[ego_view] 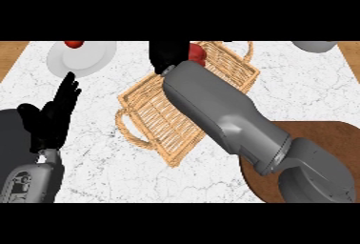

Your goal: Pick the bell pepper from the cutting board and place it in the basket

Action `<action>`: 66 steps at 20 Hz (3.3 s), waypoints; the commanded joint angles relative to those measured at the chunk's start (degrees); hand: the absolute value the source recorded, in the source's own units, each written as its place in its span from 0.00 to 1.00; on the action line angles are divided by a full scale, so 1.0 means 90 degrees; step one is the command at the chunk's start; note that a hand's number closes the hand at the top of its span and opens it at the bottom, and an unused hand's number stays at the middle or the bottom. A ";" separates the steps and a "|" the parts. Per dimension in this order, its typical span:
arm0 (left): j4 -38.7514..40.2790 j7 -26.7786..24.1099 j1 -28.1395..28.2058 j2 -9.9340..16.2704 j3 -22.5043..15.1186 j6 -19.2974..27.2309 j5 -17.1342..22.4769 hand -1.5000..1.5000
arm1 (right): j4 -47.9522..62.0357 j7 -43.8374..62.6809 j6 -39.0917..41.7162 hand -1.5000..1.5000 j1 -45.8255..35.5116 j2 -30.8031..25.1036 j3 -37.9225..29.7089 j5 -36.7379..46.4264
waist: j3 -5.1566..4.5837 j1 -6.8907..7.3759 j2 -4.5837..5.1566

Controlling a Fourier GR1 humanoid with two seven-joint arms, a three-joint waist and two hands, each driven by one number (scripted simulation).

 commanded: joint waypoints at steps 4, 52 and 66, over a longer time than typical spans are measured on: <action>0.0135 -0.0186 0.0081 0.0072 0.0228 -0.0140 0.0195 0.50 | 0.0432 -0.0519 -0.0177 1.00 0.0259 0.0002 -0.0154 0.0180 | 0.0000 -0.0023 0.0007; -0.0182 0.0263 -0.0098 -0.0006 0.0108 -0.0091 -0.0011 0.50 | -0.0039 0.0140 -0.1238 0.00 0.0845 0.0002 -0.1295 -0.0155 | 0.0009 -0.0023 -0.0025; 0.0177 0.0019 0.0112 0.0225 0.0550 -0.0156 0.0151 0.50 | -0.2216 0.0098 -0.2910 0.00 0.2343 -0.0910 -0.2624 -0.0562 | 0.0012 -0.0501 -0.0125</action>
